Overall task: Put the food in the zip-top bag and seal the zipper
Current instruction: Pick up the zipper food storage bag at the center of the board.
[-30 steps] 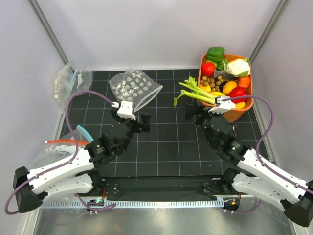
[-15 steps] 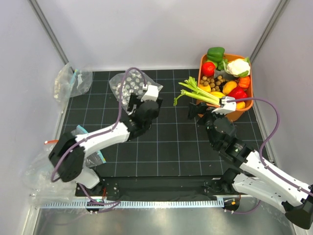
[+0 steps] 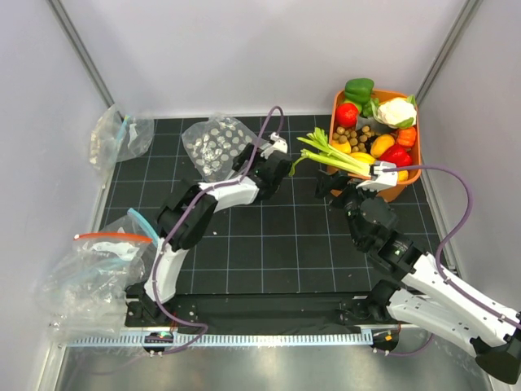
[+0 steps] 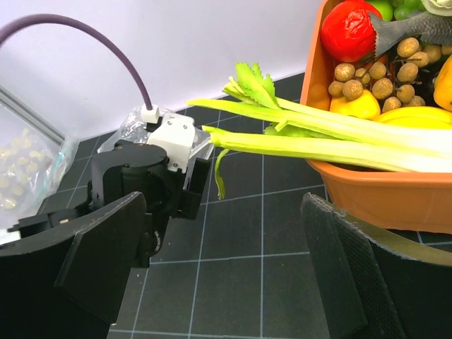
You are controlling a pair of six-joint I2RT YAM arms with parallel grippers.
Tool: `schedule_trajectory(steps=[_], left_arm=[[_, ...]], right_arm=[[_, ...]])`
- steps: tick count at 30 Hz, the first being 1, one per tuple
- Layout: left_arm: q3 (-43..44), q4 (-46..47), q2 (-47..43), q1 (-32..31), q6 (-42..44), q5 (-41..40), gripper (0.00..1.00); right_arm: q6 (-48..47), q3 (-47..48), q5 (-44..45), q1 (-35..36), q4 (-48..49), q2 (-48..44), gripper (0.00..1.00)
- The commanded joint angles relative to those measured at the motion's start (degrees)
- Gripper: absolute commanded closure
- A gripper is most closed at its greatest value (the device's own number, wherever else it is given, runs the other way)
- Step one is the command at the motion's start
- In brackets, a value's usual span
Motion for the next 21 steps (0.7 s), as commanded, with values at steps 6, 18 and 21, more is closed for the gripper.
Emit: schedule_trajectory(steps=[6,18,21], left_arm=[[7.59,-0.90,7.42,4.35,6.76,-4.01,0.10],[10.58,-3.01,10.15,7.16,5.45,-6.90,0.94],[10.58,-5.20,8.05,6.73,-0.32,-7.35,1.00]], right_arm=[[0.29,0.04,0.84,0.03,1.89,-0.89,0.00],[0.29,0.13,0.23,0.03,2.24,-0.27,0.00],[0.21,0.13,0.05,0.03,2.15,-0.36,0.00]])
